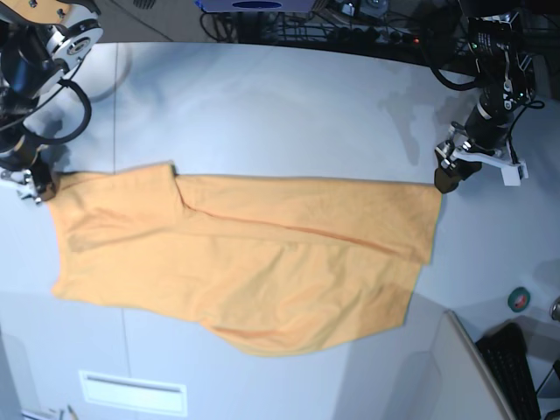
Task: Layout the t-shirt on the table in an organized manner, then fold the t-shirt properly
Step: 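Release the shirt and regrasp its edge with both grippers, then lift the shirt high with both grippers and flip it out flat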
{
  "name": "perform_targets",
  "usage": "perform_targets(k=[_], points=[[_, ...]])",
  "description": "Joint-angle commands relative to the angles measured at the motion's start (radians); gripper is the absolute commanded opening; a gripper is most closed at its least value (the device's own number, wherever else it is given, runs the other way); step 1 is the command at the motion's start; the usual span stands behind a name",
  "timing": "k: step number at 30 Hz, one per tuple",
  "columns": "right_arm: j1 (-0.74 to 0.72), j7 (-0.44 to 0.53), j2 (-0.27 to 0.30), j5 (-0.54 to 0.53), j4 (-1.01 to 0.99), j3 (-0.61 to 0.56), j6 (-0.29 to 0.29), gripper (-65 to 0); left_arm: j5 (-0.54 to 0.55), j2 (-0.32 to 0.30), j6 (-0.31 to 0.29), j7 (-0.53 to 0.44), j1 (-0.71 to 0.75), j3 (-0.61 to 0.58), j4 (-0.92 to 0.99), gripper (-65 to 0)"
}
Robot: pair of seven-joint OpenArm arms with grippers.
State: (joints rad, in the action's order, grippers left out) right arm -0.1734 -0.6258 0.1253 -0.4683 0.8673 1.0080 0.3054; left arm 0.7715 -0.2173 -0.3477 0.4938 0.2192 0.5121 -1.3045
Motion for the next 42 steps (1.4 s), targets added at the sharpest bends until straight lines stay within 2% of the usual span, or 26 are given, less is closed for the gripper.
perform_targets(k=[1,6,9,14,18,29,34,37,38,39,41,42], points=[[-0.007,-0.029,0.001,0.019,0.000,-0.002,-0.016,-43.1,0.010,-0.015,-0.009,-0.017,-0.005,0.007,-0.010,-21.2],[-0.007,0.007,0.001,0.019,-0.013,-0.001,-0.016,-54.0,0.013,-0.015,-0.009,-0.017,-0.036,0.007,0.072,-21.4],[-0.007,0.019,0.001,0.019,-0.035,0.001,-0.016,-65.0,0.015,-0.015,-0.009,-0.019,-0.040,0.007,0.102,-21.4],[-0.007,0.019,0.001,0.019,-0.047,0.001,-0.016,-65.0,0.016,-0.014,-0.004,-0.014,-0.076,0.007,0.138,-21.4],[-0.007,0.017,0.001,0.019,-0.047,-0.001,-0.016,-65.0,0.016,-0.014,0.049,-0.016,-0.117,0.007,0.188,-21.4],[-0.007,0.013,0.001,0.019,-0.046,-0.002,-0.016,-65.0,0.009,-0.009,0.052,-0.013,-0.249,-0.011,0.332,-21.6],[-0.007,0.013,0.001,0.019,-0.046,-0.002,-0.016,-65.0,0.009,-0.014,0.052,-0.019,-0.272,-0.123,0.355,-21.7],[-0.007,0.013,0.001,0.019,-0.044,-0.002,-0.016,-65.0,0.010,-0.012,0.054,-0.019,-0.281,-0.122,0.368,-22.2],[-0.007,0.013,0.001,0.019,-0.044,-0.002,-0.016,-65.0,0.010,-0.012,0.054,-0.014,-0.283,-0.116,0.377,-24.8],[-0.007,0.013,0.001,0.019,-0.043,-0.004,-0.016,-65.0,0.010,-0.012,0.054,-0.014,-0.292,-0.111,0.382,-30.4],[-0.007,0.013,0.001,0.019,-0.038,-0.004,-0.016,-65.0,0.009,-0.017,0.054,-0.014,-0.300,-0.123,0.383,-48.7],[-0.007,0.013,0.001,0.019,-0.038,-0.004,-0.016,-65.0,0.009,-0.018,0.054,-0.014,-0.306,-0.123,0.383,-60.6]])
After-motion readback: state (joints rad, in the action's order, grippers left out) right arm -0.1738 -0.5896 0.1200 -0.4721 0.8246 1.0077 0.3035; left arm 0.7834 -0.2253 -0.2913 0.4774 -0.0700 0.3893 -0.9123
